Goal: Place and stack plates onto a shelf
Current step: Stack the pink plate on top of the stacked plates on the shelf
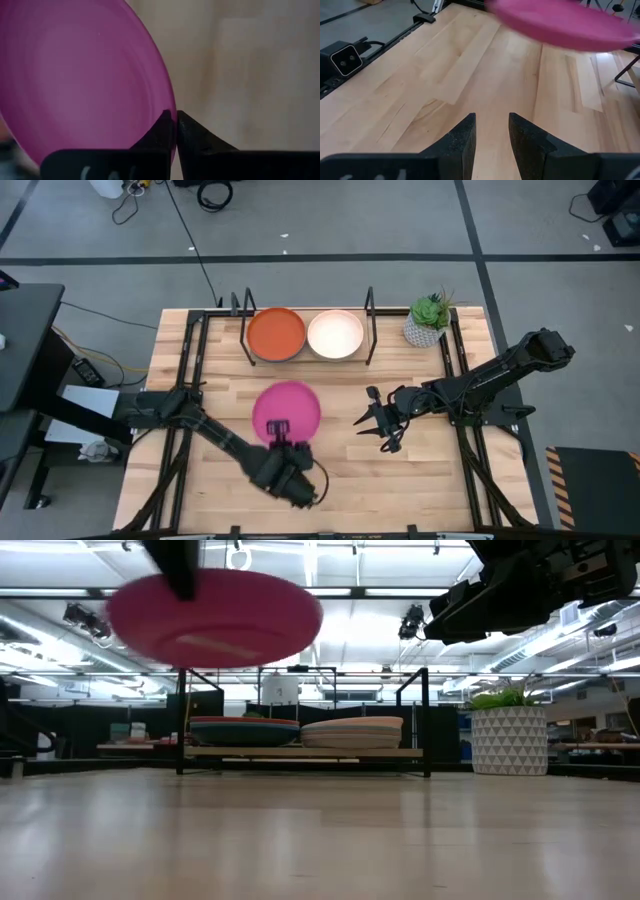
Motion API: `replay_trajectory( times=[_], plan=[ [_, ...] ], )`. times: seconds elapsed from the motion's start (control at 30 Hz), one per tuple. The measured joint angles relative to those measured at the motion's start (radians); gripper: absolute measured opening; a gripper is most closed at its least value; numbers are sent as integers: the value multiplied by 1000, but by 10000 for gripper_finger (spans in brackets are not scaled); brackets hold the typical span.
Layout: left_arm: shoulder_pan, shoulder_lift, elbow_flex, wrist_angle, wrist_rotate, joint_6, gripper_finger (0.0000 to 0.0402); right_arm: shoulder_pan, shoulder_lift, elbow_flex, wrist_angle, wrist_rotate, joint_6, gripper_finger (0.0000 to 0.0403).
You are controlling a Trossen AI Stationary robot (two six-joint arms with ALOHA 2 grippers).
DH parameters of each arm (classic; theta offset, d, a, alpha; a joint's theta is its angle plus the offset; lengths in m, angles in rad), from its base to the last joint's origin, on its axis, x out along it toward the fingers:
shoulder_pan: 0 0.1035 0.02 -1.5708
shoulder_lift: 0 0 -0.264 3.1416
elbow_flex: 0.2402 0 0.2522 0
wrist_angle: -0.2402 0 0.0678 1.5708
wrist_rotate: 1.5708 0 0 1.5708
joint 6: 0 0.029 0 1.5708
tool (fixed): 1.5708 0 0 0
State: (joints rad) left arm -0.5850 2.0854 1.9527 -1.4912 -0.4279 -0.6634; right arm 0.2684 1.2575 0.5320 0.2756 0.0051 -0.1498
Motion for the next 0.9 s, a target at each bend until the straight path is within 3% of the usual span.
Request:
replay_trajectory(
  times=[0.13,0.37,0.63,0.9],
  plan=[
    [75,-11,0,-80,-68,161,14,0,0,0,0,1,0,122],
    [277,-115,-44,-47,-101,466,14,0,0,0,0,49,0,122],
    [553,-243,-209,72,37,704,14,0,0,0,-8,130,19,122],
    [762,-292,-408,265,83,895,14,0,0,0,-8,170,45,122]
  ],
)
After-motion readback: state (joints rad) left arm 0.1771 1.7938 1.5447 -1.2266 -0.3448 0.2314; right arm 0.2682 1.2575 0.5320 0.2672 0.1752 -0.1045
